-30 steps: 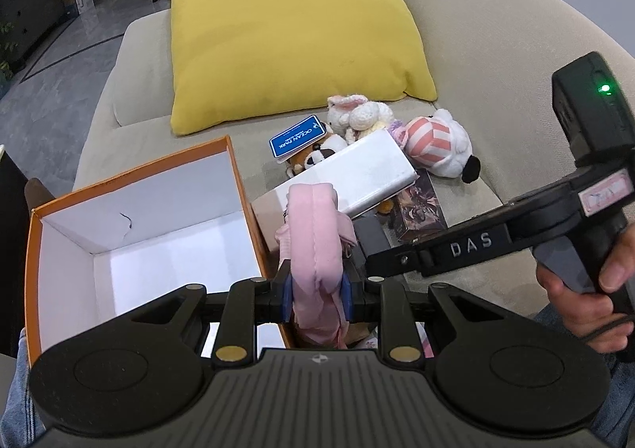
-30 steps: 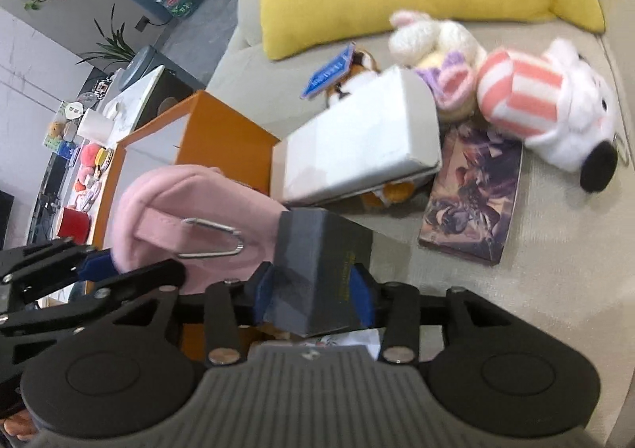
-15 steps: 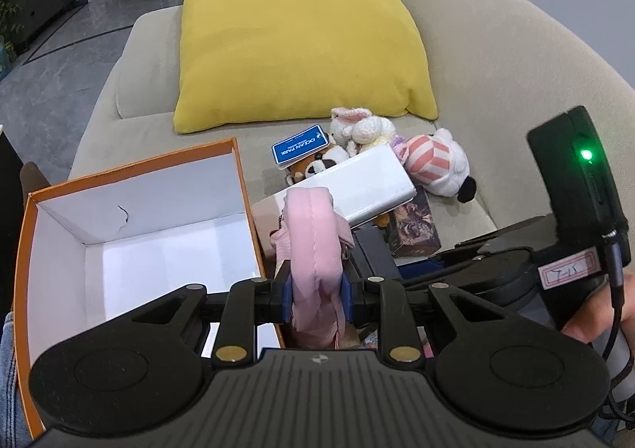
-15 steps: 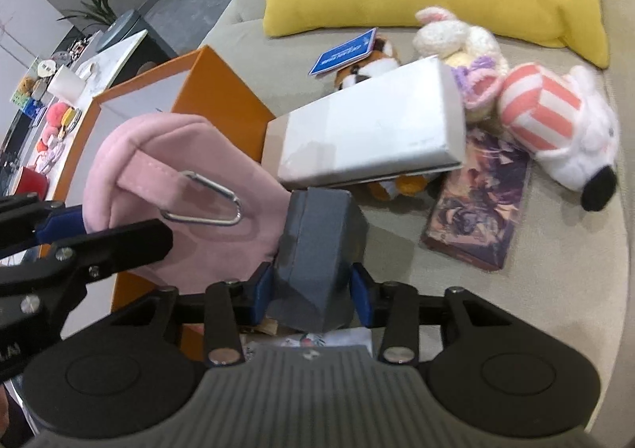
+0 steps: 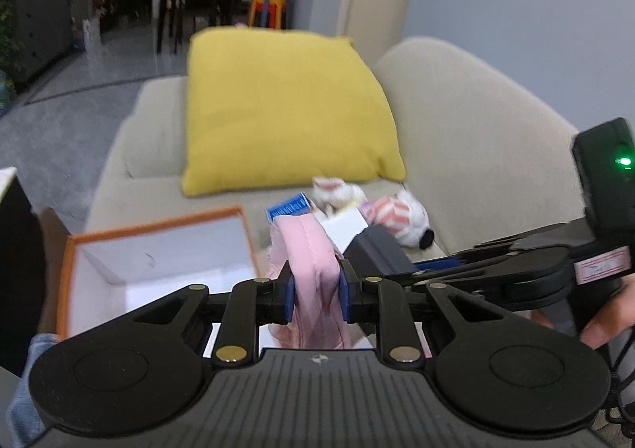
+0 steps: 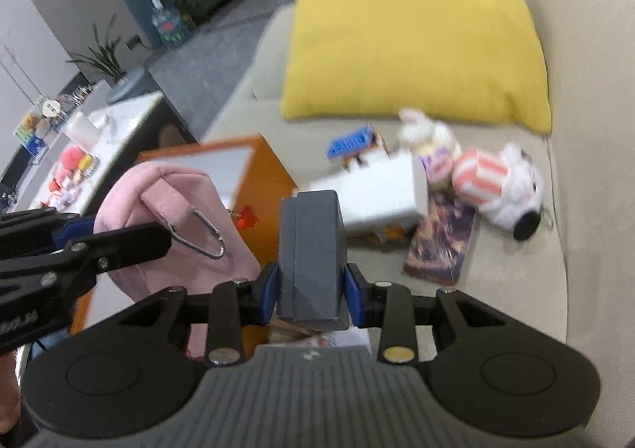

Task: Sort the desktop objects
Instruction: 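Carry the backpack and grey case into the orange box and release both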

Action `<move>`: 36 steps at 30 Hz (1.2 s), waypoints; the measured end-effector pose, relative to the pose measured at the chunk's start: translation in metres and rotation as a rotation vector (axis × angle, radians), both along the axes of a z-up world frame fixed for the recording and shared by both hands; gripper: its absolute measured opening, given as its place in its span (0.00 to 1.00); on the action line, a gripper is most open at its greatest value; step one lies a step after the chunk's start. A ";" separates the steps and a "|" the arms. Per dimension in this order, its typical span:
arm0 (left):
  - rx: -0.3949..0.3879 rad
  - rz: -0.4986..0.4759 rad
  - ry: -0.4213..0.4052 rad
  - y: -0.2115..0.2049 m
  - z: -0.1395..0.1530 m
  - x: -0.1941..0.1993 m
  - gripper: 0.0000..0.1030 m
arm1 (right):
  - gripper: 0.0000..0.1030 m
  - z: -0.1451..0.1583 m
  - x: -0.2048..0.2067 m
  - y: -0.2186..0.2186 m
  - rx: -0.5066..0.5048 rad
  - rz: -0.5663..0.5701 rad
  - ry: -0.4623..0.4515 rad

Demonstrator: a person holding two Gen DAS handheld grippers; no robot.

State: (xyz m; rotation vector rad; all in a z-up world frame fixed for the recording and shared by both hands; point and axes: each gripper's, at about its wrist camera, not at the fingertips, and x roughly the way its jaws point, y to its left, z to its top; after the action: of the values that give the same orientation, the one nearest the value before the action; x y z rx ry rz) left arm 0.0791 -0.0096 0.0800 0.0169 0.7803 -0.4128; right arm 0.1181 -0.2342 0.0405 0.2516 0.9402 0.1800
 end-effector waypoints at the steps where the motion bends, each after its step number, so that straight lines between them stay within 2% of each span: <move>1: 0.007 0.015 -0.012 0.006 0.005 -0.001 0.23 | 0.36 0.008 -0.003 0.004 0.000 0.006 -0.023; 7: 0.031 0.126 -0.066 0.047 0.023 -0.002 0.23 | 0.36 0.049 -0.003 0.045 0.038 0.094 -0.129; 11: 0.049 0.166 -0.073 0.067 0.023 0.004 0.23 | 0.36 0.055 0.015 0.081 0.055 0.163 -0.140; 17: 0.104 0.205 -0.014 0.090 -0.002 0.030 0.23 | 0.36 0.030 0.058 0.126 0.036 0.200 -0.071; 23: 0.108 0.216 0.055 0.113 -0.031 0.055 0.23 | 0.36 -0.008 0.099 0.148 0.010 0.218 0.034; 28: 0.106 0.221 0.082 0.125 -0.051 0.068 0.23 | 0.36 -0.030 0.122 0.157 -0.013 0.225 0.082; 36: 0.137 0.204 0.046 0.133 -0.080 0.090 0.22 | 0.36 -0.056 0.150 0.162 0.004 0.188 0.137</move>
State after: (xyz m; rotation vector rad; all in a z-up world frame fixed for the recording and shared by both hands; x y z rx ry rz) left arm 0.1692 0.1231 0.0002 0.0552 0.8457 -0.1659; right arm 0.2684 -0.0719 -0.0156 0.1803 1.1001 0.3408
